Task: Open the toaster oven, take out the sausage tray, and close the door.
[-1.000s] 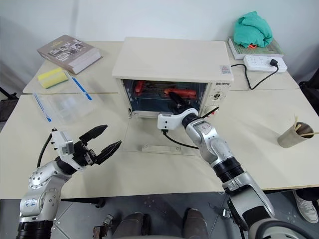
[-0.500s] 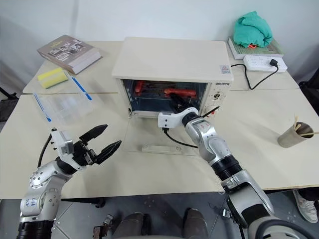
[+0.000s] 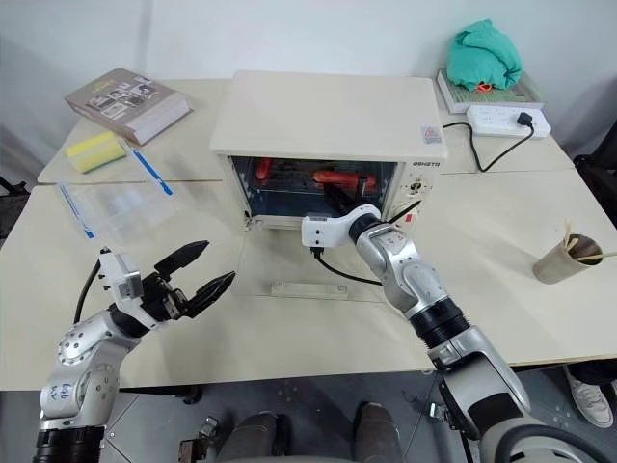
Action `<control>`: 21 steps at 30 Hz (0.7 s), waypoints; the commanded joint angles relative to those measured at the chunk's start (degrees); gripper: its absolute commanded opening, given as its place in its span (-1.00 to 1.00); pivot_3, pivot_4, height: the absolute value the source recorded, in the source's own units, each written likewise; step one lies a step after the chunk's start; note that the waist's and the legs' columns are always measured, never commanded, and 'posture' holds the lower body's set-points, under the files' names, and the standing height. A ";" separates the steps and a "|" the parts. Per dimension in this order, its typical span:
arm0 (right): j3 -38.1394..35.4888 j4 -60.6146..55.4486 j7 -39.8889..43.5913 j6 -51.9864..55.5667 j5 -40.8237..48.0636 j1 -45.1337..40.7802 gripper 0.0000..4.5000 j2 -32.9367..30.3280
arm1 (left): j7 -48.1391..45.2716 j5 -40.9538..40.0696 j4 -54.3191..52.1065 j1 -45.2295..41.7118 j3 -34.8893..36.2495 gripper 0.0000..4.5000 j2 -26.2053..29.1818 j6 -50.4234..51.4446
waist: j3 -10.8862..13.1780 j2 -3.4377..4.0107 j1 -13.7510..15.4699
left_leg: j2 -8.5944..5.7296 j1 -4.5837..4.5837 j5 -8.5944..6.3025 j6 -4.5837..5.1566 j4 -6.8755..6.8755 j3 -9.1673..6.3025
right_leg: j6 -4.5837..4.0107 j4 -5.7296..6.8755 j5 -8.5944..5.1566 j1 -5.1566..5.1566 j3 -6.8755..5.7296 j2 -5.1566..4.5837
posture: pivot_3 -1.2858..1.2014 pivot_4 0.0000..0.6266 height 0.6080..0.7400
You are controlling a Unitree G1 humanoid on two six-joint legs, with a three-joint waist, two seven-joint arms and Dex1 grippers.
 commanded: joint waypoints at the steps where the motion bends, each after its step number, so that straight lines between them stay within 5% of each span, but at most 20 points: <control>1: -0.98 -7.31 2.15 -3.95 2.47 -0.19 -0.97 -1.71 | 0.10 -1.12 -0.64 -1.96 -0.26 1.00 -0.07 -0.10 | 0.00 0.00 -0.01 | 0.00 0.00 0.00 0.00 0.00 0.00 | 0.00 0.00 0.00 0.00 0.00 0.00 | 0.03 -0.52 1.00; 11: -2.25 -20.29 9.95 -6.09 6.34 8.77 -0.97 -6.87 | -1.20 -2.69 0.81 -3.44 0.88 1.00 0.42 0.39 | 0.00 0.00 -0.06 | 0.00 -0.02 -0.01 -0.01 -0.06 0.05 | 0.00 -0.11 0.00 -0.02 0.00 0.01 | 0.03 -0.52 1.00; 21: -7.38 -31.15 8.71 -10.14 6.95 22.23 -0.97 -12.27 | -4.85 -3.82 1.51 -1.35 3.63 1.00 4.52 0.99 | 0.00 0.00 0.76 | 0.00 -0.02 -0.06 0.03 0.02 0.09 | 0.00 -0.28 0.00 0.10 0.00 0.01 | 0.03 -0.52 1.00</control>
